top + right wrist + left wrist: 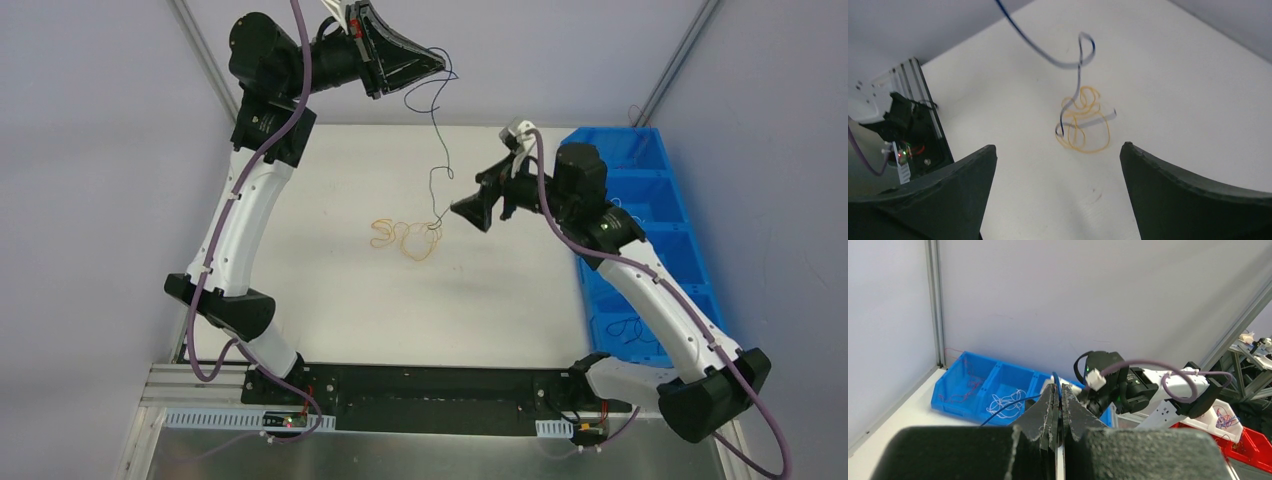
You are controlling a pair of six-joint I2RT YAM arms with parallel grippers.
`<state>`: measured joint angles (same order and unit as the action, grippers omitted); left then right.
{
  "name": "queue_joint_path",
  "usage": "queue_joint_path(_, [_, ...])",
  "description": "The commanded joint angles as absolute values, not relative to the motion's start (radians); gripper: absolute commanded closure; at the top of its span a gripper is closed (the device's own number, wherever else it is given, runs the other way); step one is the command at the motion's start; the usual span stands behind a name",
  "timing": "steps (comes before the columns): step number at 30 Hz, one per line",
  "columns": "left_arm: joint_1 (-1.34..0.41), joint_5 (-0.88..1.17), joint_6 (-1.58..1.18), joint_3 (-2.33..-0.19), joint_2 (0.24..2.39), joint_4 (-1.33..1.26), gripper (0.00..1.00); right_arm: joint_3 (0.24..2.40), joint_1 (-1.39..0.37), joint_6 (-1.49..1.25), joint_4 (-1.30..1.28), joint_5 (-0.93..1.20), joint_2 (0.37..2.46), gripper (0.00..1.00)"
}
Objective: Untangle the cables
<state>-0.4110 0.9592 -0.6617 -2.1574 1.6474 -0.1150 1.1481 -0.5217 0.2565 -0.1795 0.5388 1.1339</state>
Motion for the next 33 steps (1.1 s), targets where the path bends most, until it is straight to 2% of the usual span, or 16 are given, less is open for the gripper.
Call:
queue_joint_path(1, [-0.423,0.956,-0.695,-2.148,1.620,-0.204,1.00,1.286,-0.527,0.133,-0.049,0.556,1.223,0.08])
queue_joint_path(3, [-0.433,0.953,-0.691,-2.143,1.620,-0.205,1.00,1.289,-0.533,0.135,-0.008,0.558,1.242,0.14])
queue_joint_path(7, [-0.442,0.937,-0.682,-2.124,1.610,-0.184,1.00,1.293,-0.544,0.123,0.092,0.545,1.266,0.36])
queue_joint_path(11, [-0.442,0.919,-0.676,-2.093,1.591,-0.165,1.00,1.300,-0.573,0.125,0.148,0.544,1.275,0.42])
queue_joint_path(13, [-0.441,0.914,-0.674,-2.086,1.587,-0.158,1.00,1.306,-0.590,0.134,0.161,0.540,1.281,0.60])
queue_joint_path(16, [-0.432,0.887,-0.669,-2.083,1.585,-0.141,1.00,1.311,-0.595,0.147,0.155,0.540,1.279,0.96])
queue_joint_path(17, [-0.423,0.865,-0.665,-2.078,1.583,-0.130,1.00,1.311,-0.596,0.148,0.145,0.537,1.273,1.00])
queue_joint_path(20, [-0.388,0.742,-0.582,-2.043,1.573,-0.024,1.00,1.318,-0.595,0.139,0.119,0.539,1.239,1.00])
queue_joint_path(25, [-0.314,0.528,-0.426,-1.785,1.562,0.184,1.00,1.398,-0.597,0.095,0.098,0.486,1.206,1.00])
queue_joint_path(27, [-0.306,0.606,-0.395,-1.674,1.577,0.218,1.00,1.444,-0.594,0.092,0.096,0.447,1.212,1.00])
queue_joint_path(30, [-0.338,0.893,-0.354,-1.556,1.603,0.204,1.00,1.499,-0.594,0.101,0.094,0.378,1.232,1.00])
queue_joint_path(33, [-0.371,0.973,-0.288,-1.446,1.551,0.159,0.97,1.524,-0.593,0.128,0.082,0.319,1.246,1.00])
